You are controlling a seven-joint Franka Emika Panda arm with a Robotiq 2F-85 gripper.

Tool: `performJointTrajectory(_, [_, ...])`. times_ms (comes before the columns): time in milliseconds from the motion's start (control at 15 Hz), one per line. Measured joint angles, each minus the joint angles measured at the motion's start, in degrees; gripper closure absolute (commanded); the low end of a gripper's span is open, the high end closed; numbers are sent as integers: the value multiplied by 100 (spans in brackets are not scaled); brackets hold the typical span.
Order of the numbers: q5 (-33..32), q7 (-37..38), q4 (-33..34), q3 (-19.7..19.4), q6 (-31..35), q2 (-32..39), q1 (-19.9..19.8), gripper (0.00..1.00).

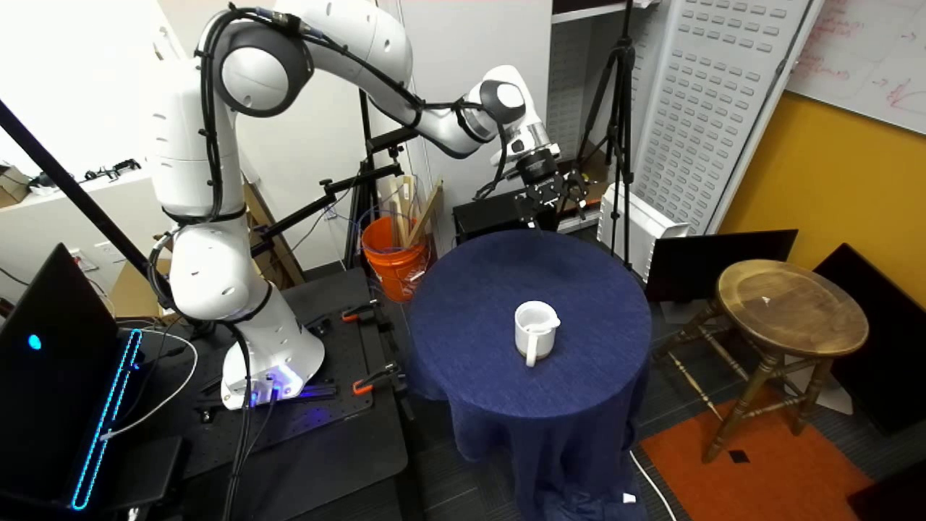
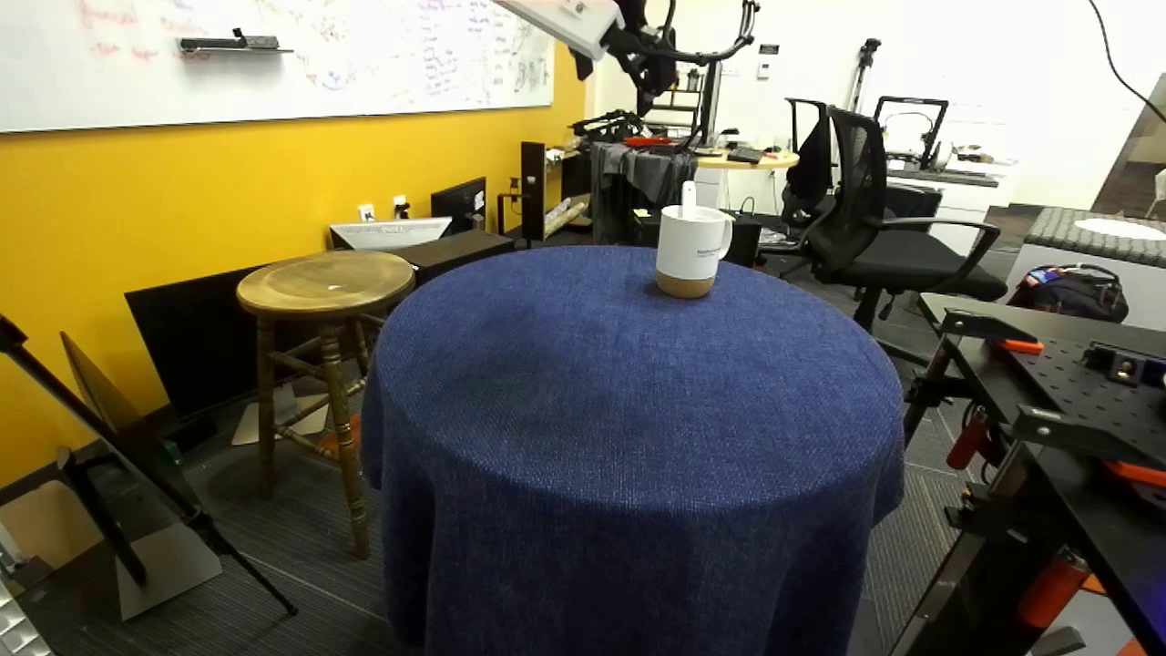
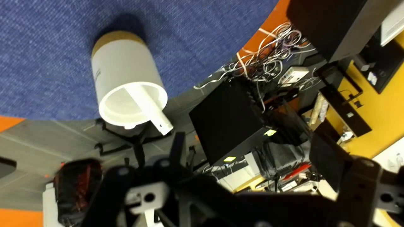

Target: Put the black marker inside the white mug

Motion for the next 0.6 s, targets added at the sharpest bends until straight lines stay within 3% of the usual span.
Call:
performJointTrajectory(200, [-9,72,-1,-5,471,-28,-2,0])
performJointTrajectory(600, [-11,95,-1,-5,480,-28,-2,0])
